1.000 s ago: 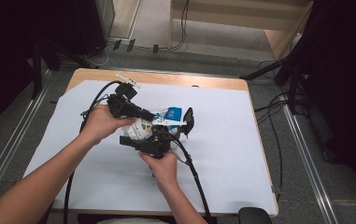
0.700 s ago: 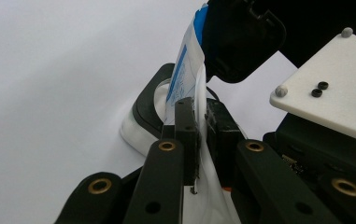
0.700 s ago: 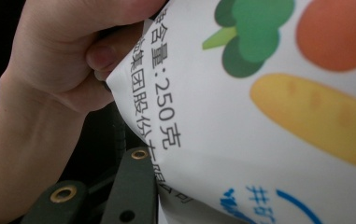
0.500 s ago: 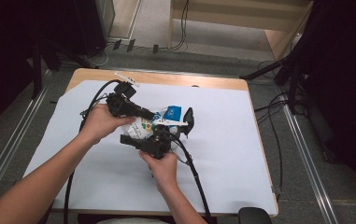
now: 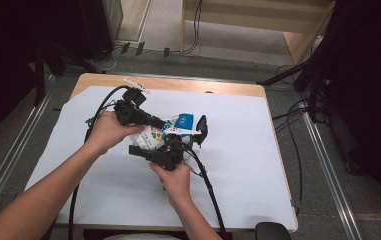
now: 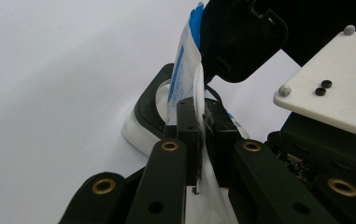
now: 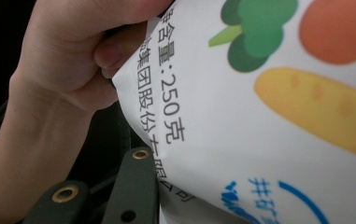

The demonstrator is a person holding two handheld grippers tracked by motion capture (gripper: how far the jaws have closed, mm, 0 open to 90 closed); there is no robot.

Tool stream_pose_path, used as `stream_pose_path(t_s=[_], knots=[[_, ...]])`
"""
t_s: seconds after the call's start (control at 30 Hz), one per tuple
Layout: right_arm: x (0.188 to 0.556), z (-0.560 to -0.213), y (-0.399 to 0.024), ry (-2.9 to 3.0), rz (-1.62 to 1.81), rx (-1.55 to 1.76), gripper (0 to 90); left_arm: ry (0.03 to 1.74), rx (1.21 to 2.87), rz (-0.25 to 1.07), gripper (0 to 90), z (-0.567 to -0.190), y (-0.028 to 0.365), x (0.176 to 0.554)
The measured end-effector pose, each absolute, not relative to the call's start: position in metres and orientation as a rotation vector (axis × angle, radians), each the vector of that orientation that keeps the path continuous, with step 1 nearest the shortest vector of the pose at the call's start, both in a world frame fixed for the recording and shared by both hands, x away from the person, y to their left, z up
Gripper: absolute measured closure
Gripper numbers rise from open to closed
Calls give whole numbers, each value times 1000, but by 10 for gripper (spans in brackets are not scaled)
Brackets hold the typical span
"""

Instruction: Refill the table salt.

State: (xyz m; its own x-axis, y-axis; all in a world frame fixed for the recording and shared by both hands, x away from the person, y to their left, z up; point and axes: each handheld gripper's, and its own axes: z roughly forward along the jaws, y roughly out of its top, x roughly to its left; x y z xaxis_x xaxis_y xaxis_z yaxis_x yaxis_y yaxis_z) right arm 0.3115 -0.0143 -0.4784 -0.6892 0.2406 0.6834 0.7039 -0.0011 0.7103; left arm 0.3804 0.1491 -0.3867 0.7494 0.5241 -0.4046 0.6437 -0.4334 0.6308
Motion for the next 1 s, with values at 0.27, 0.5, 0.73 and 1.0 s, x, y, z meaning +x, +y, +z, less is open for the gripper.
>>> stream_pose_path(t_s=[0.27,0.5,0.73,1.0], knots=[[309,-485,-15,-1988,-1702,-976,704,884,2120,-205,864,-395,155,378],[304,-489,-11,-2135,-1690,-976,690,863,2117,-214,859,-399,160,374],[301,-492,-9,-2203,-1685,-977,683,868,2115,-220,858,-403,164,373],[300,-499,-14,-2220,-1705,-1010,680,865,2099,-233,861,-401,166,373]])
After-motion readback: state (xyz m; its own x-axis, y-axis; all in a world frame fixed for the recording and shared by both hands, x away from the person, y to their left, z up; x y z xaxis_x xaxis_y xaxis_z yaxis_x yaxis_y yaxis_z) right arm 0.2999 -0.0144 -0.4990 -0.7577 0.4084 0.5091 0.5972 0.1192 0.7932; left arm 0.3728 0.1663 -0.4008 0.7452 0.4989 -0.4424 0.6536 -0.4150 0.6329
